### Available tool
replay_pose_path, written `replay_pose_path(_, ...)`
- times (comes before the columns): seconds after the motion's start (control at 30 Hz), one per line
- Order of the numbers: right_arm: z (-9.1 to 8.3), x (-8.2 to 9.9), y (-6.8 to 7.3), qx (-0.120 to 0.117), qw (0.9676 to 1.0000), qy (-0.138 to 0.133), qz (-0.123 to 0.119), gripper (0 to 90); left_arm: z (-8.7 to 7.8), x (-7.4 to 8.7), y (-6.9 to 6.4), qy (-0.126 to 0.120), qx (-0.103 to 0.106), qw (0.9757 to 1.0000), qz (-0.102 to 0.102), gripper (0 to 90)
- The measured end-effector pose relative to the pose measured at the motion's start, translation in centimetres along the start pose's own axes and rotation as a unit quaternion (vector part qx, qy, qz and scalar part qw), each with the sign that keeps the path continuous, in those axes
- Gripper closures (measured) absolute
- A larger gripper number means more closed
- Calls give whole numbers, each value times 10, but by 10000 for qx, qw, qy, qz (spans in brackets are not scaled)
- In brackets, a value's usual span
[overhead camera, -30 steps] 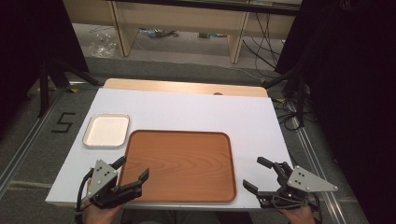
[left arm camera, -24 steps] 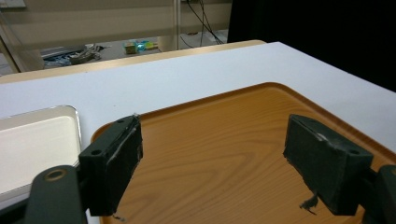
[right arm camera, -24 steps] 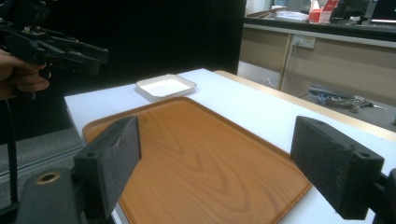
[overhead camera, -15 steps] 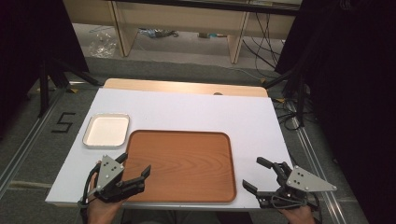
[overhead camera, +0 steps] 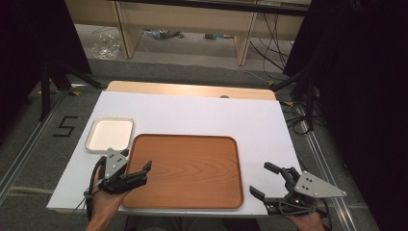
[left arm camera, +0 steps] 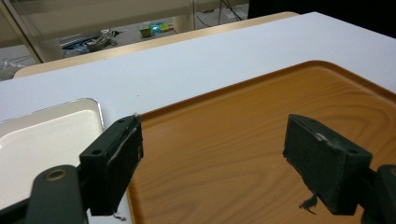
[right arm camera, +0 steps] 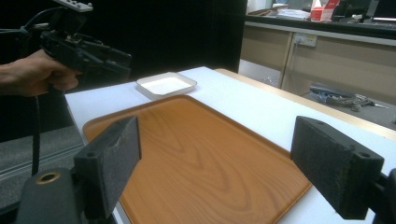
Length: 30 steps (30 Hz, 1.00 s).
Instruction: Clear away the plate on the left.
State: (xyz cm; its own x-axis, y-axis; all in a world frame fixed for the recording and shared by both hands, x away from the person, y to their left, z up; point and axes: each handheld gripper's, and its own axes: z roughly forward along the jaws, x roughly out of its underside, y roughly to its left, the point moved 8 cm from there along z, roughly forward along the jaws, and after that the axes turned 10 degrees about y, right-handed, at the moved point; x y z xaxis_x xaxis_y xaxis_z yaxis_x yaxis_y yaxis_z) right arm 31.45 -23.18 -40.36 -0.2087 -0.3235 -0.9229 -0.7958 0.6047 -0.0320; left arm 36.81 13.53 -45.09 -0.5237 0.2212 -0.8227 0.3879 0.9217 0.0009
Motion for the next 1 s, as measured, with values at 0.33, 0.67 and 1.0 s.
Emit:
replay_pose_path(0.33,0,1,2,-48,9999,71,83,172,16,-7,26,36,-176,9993,-338,205)
replay_pose_path(0.67,1,-1,1,-65,9999,-81,63,172,31,-10,53,211,-507,9978,-361,210)
replay_pose_path(1.0,1,-1,1,-57,9999,-81,17,173,41,-3,100,431,-801,9931,-740,229)
